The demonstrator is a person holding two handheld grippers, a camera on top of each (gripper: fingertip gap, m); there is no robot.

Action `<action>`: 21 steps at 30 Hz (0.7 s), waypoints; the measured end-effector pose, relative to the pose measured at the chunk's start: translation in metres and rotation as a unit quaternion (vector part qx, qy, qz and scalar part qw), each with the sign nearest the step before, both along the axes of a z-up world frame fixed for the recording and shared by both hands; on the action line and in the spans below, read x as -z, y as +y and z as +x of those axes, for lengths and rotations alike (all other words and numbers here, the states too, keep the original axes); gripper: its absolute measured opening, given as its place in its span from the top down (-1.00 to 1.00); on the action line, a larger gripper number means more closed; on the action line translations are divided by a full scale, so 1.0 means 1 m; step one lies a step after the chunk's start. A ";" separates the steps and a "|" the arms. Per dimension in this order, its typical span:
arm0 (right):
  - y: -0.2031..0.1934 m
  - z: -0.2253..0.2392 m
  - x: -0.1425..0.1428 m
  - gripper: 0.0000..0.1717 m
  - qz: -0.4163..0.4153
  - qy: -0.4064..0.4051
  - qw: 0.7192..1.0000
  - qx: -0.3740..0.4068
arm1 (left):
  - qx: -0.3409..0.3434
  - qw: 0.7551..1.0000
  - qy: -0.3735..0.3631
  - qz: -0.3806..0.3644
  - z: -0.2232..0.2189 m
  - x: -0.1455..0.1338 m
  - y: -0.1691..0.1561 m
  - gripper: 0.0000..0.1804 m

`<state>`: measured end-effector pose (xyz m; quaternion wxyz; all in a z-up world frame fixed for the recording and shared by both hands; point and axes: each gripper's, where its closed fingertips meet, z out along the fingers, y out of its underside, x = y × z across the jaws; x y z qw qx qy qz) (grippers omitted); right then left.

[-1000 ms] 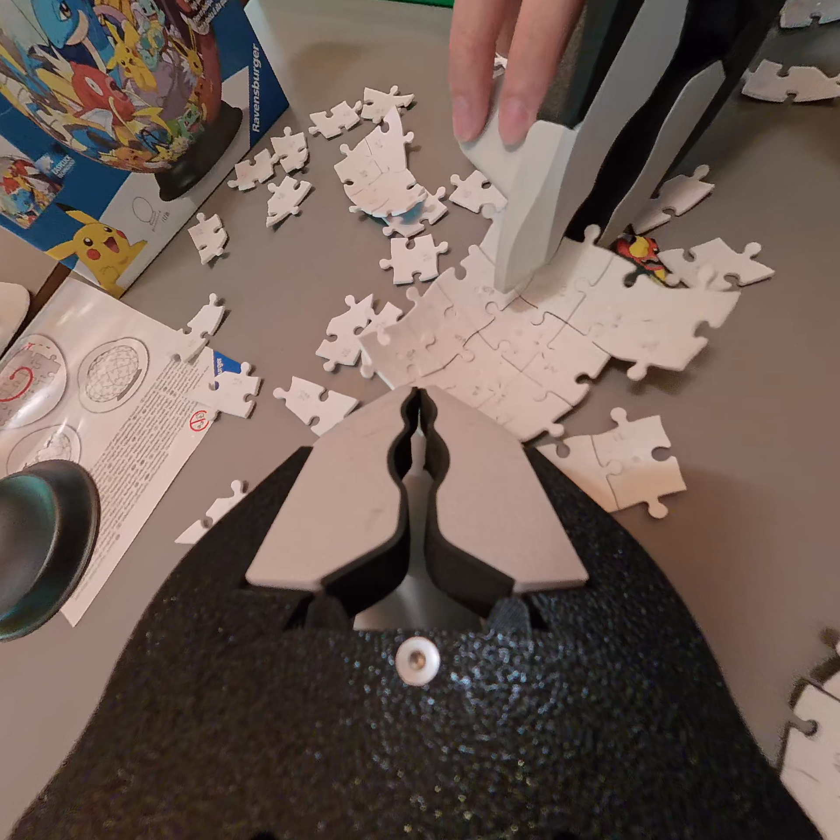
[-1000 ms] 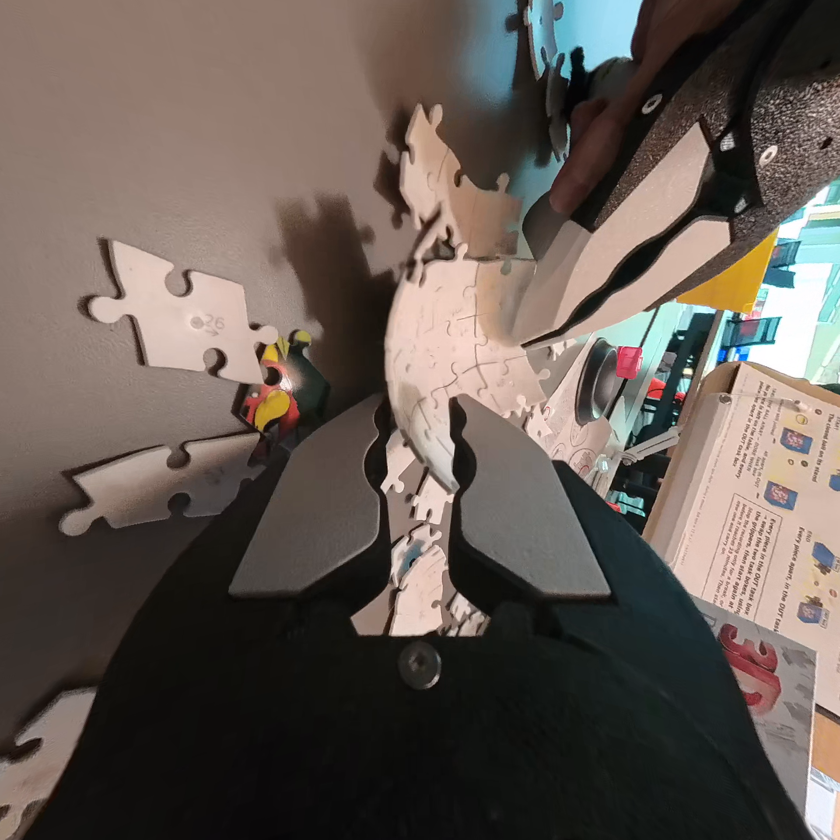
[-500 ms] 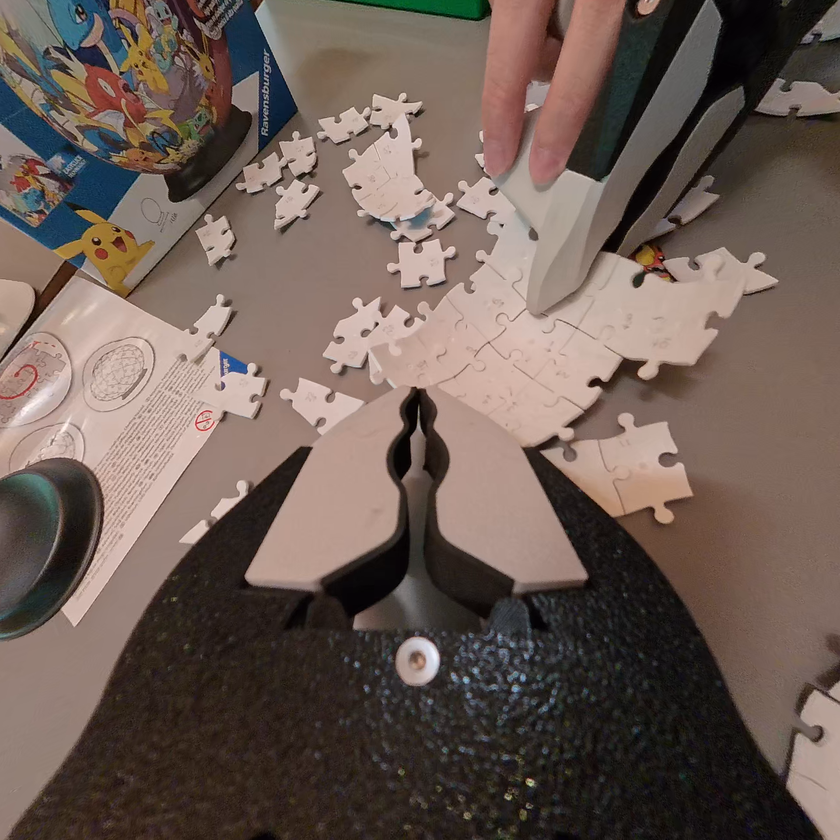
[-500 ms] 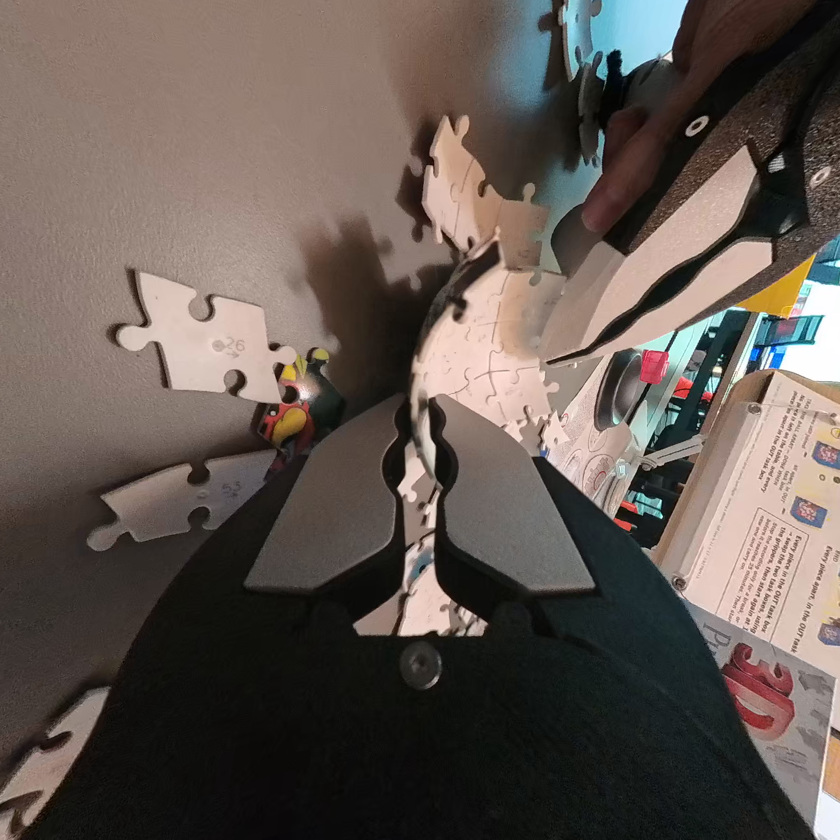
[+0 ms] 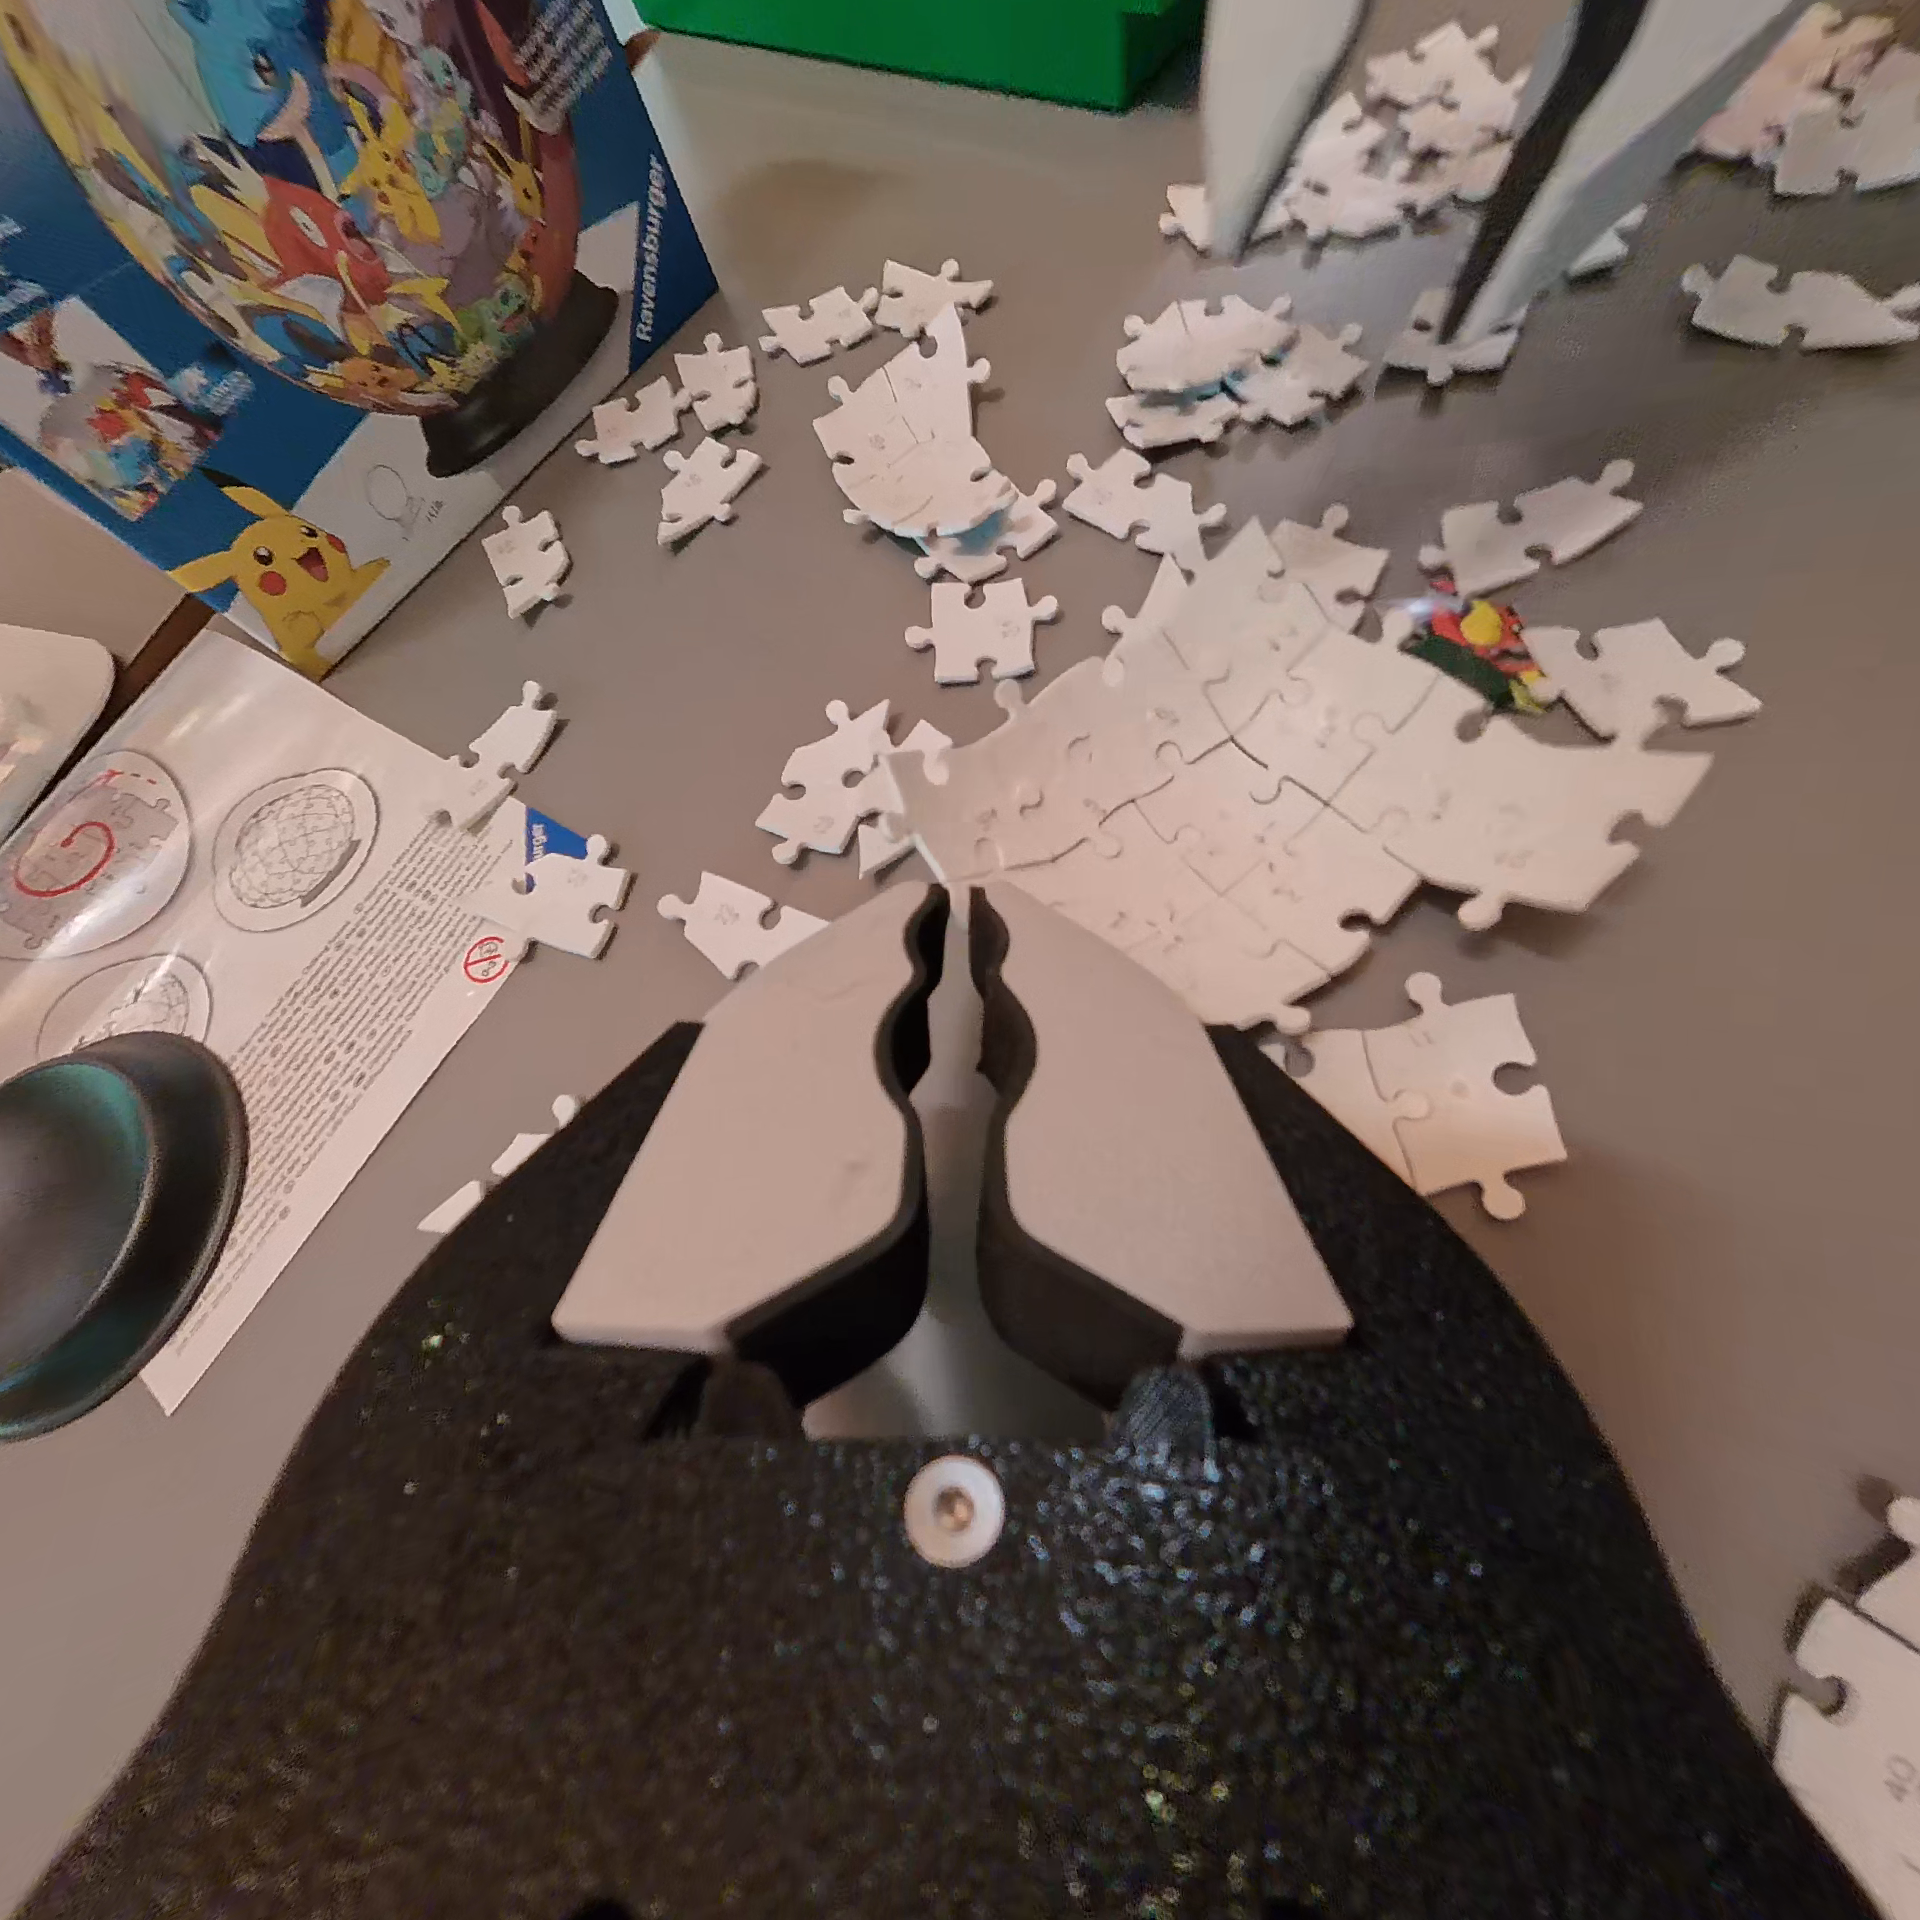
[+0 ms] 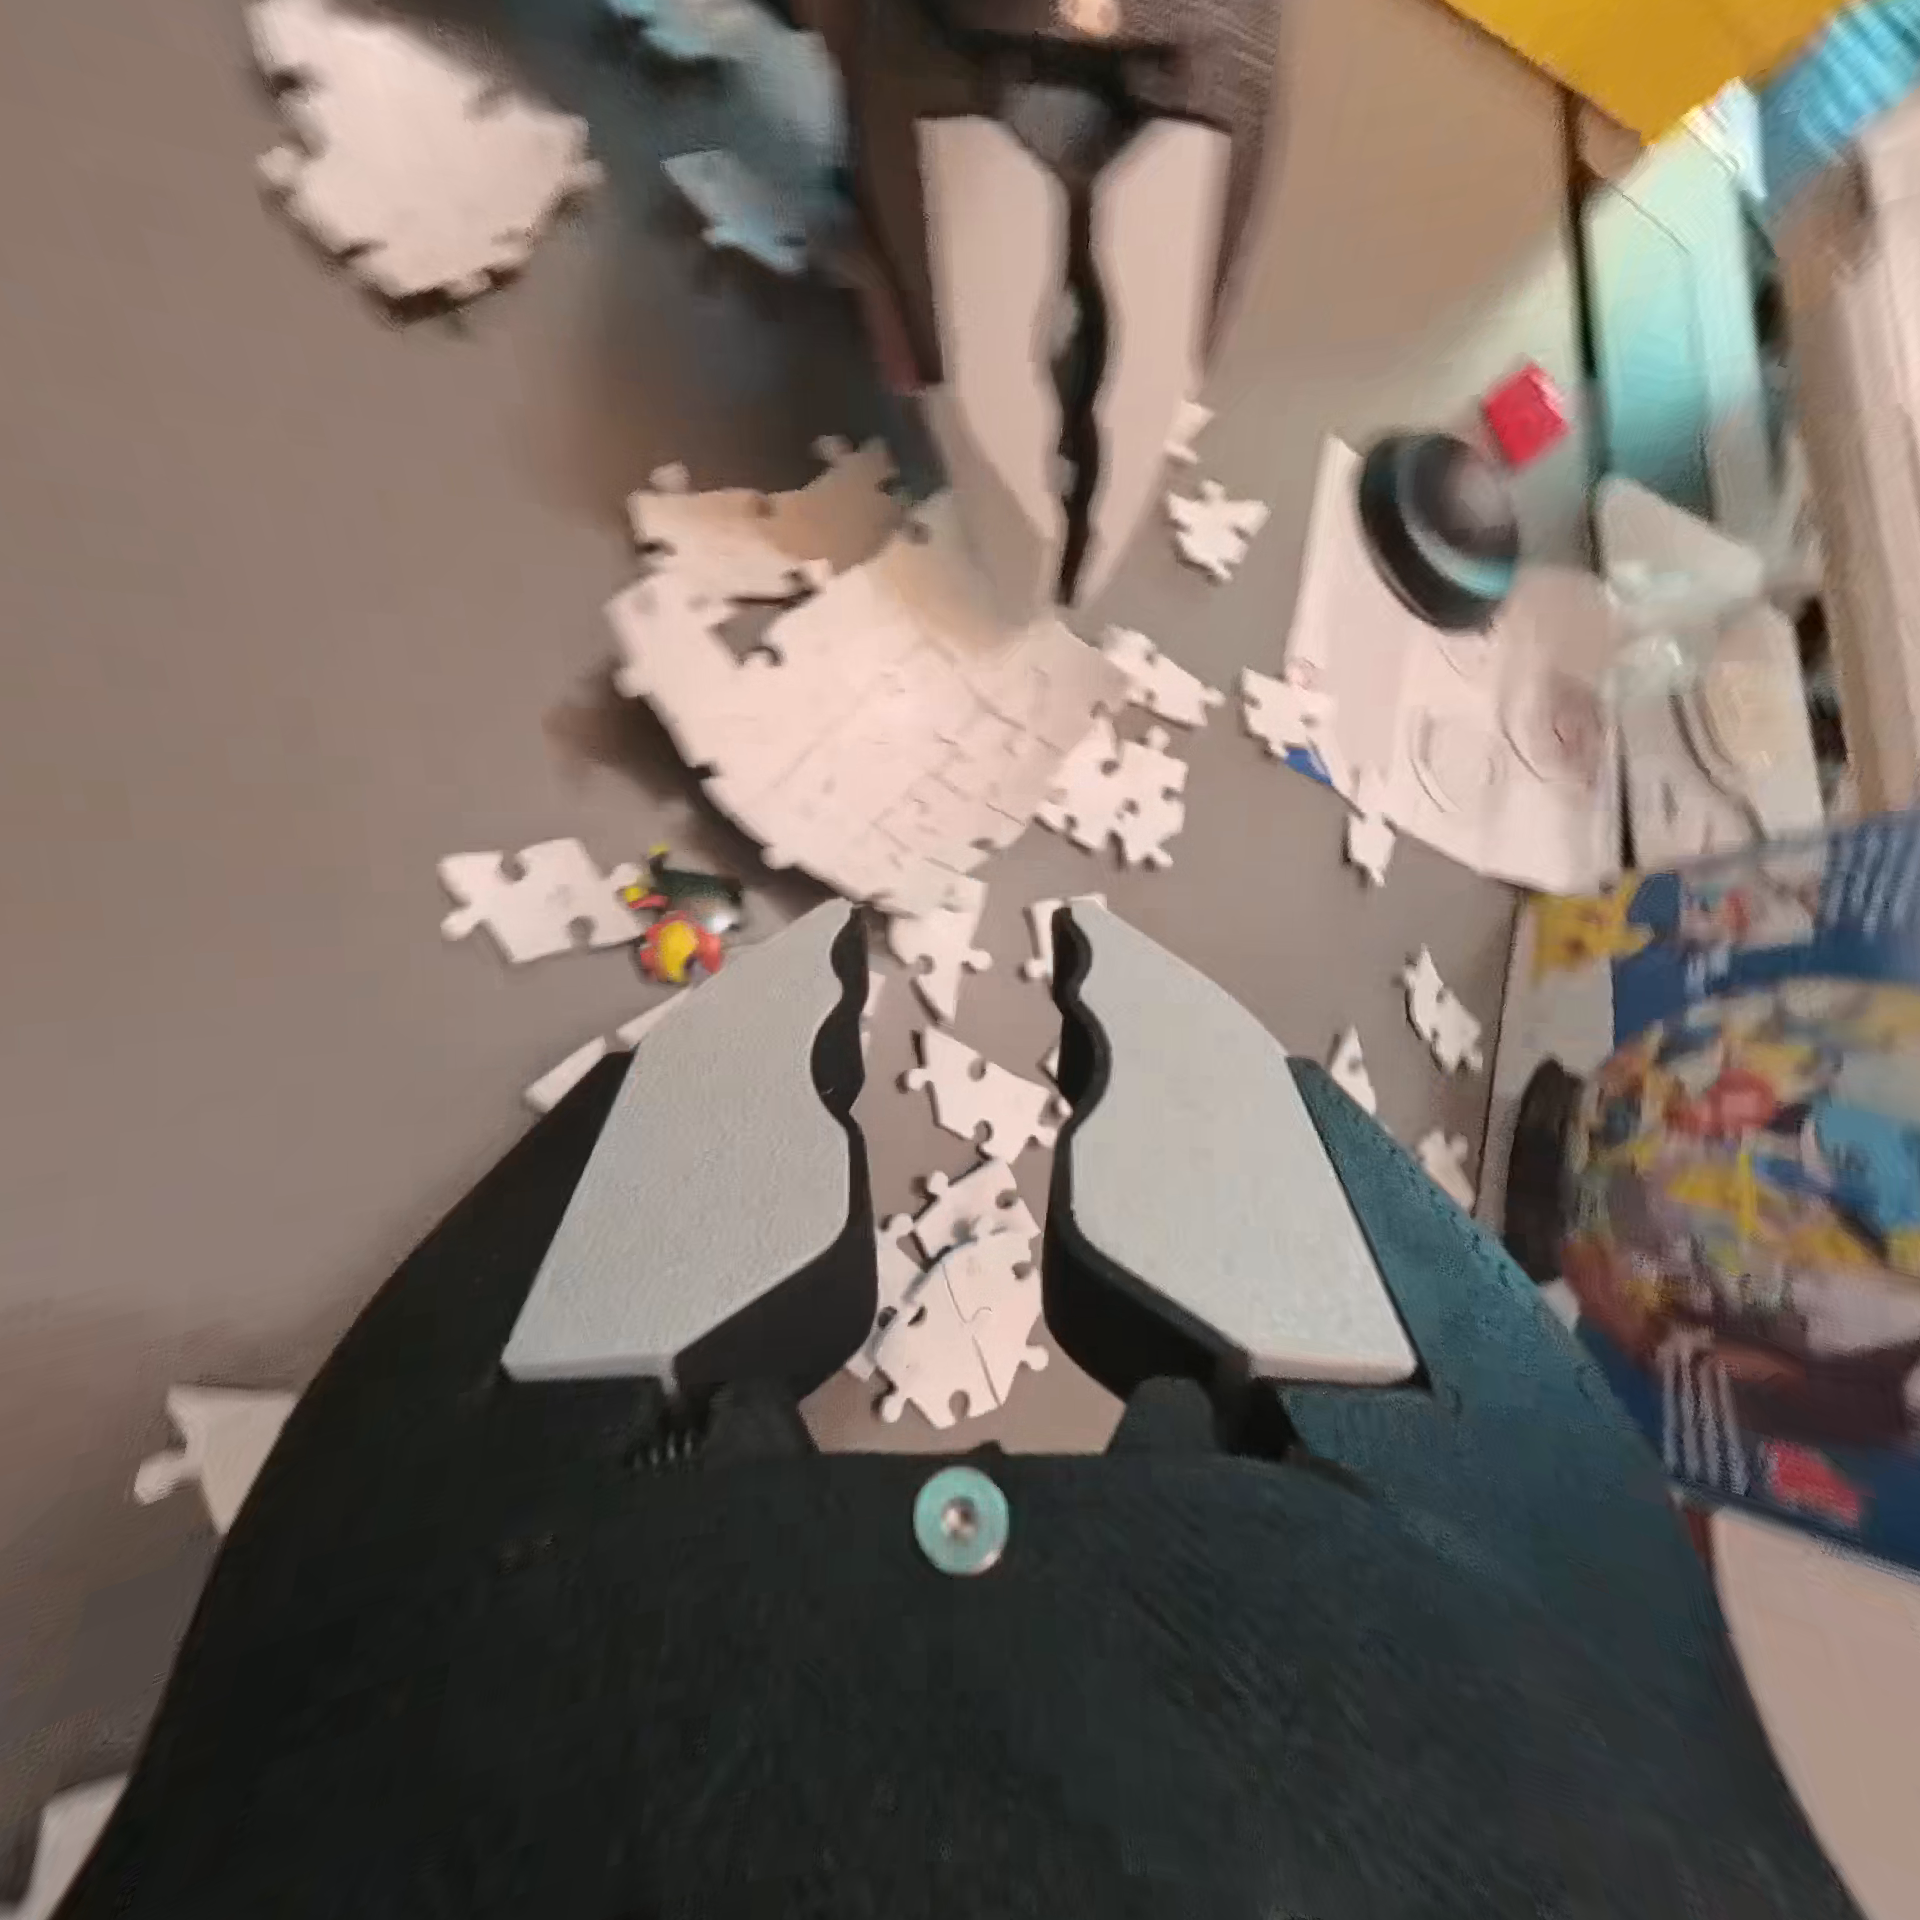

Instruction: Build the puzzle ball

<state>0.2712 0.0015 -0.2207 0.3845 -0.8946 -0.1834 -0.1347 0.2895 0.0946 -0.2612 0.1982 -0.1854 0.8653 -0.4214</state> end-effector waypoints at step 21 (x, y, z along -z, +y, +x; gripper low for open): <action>0.034 -0.065 0.023 0.59 0.052 -0.133 0.988 0.060 | 0.032 0.995 0.003 0.094 -0.084 -0.003 0.021 0.63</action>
